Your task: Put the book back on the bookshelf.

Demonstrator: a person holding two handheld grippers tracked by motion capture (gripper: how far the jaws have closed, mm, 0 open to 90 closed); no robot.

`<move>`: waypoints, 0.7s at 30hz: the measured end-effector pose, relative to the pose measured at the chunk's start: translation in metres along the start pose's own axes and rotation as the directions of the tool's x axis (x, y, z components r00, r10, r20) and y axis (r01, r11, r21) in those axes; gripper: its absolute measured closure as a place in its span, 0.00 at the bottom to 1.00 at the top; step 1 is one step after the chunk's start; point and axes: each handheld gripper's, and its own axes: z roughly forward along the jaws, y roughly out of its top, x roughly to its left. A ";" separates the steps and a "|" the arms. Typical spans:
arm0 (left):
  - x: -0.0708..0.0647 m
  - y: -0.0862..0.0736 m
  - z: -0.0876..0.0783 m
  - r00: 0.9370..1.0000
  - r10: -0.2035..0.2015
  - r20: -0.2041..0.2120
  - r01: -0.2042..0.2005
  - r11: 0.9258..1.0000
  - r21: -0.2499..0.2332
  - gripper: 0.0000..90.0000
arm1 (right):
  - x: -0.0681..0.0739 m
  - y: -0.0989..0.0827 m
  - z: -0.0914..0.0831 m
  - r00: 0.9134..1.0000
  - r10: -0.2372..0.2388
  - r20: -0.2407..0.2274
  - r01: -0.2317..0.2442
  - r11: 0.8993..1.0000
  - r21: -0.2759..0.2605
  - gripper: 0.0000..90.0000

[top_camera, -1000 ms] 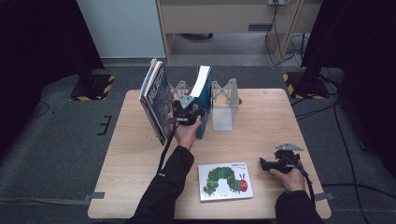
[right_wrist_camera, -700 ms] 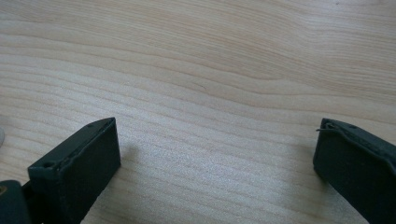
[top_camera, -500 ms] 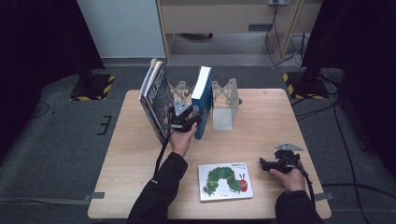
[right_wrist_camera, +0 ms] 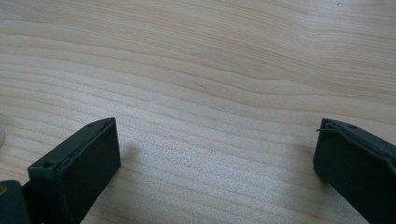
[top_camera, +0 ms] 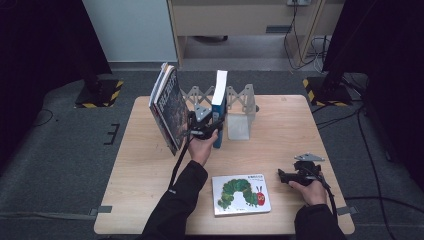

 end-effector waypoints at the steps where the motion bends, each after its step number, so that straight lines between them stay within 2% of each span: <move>1: 0.000 0.001 0.001 1.000 -0.004 0.000 0.004 1.000 0.003 0.60 | 0.000 0.000 0.000 1.000 0.000 0.000 0.000 1.000 0.000 0.01; 12: 0.003 0.003 0.007 1.000 -0.018 -0.004 0.018 1.000 0.001 0.59 | 0.000 0.000 0.000 1.000 0.001 -0.001 -0.001 1.000 0.000 0.01; 18: 0.007 -0.002 -0.004 0.998 -0.030 0.046 0.030 0.999 -0.011 0.60 | 0.000 0.000 0.000 1.000 0.000 -0.001 0.000 1.000 0.000 0.01; 21: 0.009 -0.005 -0.007 0.998 -0.021 0.054 0.021 1.000 -0.004 0.63 | 0.000 0.000 0.000 1.000 -0.001 -0.001 0.001 1.000 0.000 0.01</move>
